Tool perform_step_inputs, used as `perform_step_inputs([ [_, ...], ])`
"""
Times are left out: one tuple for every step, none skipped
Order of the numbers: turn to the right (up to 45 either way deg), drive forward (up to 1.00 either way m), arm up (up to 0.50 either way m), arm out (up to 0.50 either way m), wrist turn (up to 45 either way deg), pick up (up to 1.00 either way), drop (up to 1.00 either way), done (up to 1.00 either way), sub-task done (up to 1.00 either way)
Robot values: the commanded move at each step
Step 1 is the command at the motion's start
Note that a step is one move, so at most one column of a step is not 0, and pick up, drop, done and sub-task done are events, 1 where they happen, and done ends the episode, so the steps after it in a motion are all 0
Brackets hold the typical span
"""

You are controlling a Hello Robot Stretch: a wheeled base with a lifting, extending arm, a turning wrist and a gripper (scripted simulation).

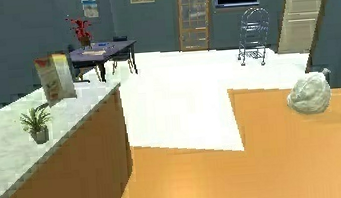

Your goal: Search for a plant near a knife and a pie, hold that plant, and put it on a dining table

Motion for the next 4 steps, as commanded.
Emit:
perform_step_inputs([
  [0.0,0.45,0.0,0.0,0.0,0.0,0.0,0.0,0.0],
  [-42.0,0.0,0.0,0.0,0.0,0.0,0.0,0.0,0.0],
  [-45.0,0.0,0.0,0.0,0.0,0.0,0.0,0.0,0.0],
  [-45.0,0.0,0.0,0.0,0.0,0.0,0.0,0.0,0.0],
])
